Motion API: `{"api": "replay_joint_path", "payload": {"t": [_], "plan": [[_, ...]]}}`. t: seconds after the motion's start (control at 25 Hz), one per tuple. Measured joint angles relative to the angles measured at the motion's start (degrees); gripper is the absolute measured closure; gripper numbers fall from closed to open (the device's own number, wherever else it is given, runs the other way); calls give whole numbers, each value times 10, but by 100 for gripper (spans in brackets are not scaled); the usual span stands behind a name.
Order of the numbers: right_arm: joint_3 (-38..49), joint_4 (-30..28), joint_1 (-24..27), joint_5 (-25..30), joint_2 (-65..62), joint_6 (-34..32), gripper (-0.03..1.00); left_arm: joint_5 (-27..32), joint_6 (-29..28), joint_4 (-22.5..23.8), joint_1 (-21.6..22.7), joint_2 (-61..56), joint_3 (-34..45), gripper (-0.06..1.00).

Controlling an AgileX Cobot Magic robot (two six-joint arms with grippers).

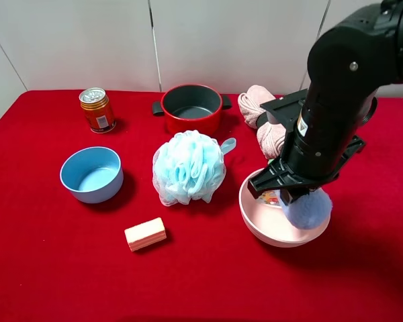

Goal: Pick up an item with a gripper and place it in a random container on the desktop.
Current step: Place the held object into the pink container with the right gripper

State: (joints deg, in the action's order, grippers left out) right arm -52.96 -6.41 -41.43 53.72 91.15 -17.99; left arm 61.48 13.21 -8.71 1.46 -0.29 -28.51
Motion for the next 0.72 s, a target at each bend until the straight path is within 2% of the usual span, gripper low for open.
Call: {"api": "replay_joint_path", "payload": {"t": [0.32, 0.48, 0.72], "plan": [[30, 3, 43, -59, 1, 4, 76, 0, 0, 0, 0, 0, 0, -5], [31, 3, 51, -70, 1, 8, 64, 0, 0, 0, 0, 0, 0, -5], [31, 11, 51, -70, 1, 10, 40, 0, 0, 0, 0, 0, 0, -5]]}}
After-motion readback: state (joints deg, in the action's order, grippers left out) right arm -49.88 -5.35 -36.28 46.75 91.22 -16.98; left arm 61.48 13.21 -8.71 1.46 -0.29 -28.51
